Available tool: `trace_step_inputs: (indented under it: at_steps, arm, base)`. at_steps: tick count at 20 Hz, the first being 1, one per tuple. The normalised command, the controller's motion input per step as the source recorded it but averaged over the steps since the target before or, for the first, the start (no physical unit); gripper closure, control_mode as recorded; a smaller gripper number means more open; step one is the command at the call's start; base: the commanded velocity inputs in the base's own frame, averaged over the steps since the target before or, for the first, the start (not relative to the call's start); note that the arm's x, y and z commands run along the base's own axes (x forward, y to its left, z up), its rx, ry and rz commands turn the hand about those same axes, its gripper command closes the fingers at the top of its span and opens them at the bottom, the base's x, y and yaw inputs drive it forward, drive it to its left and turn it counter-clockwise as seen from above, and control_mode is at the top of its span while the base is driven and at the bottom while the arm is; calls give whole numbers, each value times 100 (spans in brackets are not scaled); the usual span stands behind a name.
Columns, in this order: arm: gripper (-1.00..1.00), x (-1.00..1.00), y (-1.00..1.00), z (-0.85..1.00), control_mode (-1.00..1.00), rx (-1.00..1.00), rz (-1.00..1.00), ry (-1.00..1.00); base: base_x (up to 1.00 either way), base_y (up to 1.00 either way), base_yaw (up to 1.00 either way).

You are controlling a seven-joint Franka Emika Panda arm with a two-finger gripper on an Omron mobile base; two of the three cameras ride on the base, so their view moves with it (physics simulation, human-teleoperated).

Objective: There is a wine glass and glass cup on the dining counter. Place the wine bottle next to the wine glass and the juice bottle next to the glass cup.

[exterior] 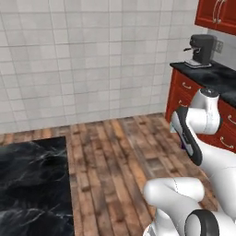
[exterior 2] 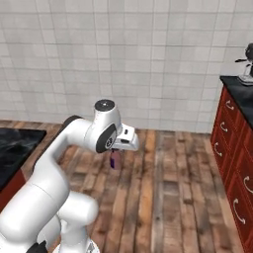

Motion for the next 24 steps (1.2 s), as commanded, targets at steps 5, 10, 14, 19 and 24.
trace_step_inputs:
  at_steps: [5, 10, 14, 19, 24]
  arm:
    - [100, 0, 0, 0, 100, 0, 0, 0]
    - [100, 0, 0, 0, 100, 0, 0, 0]
    - [100, 0, 0, 0, 100, 0, 0, 0]
    - [100, 0, 0, 0, 100, 0, 0, 0]
    - [100, 0, 0, 0, 100, 0, 0, 0]
  base:
    - [77, -26, 22]
    - [81, -25, 21]
    - [82, -24, 20]
    - [83, -24, 19]
    - [84, -23, 19]
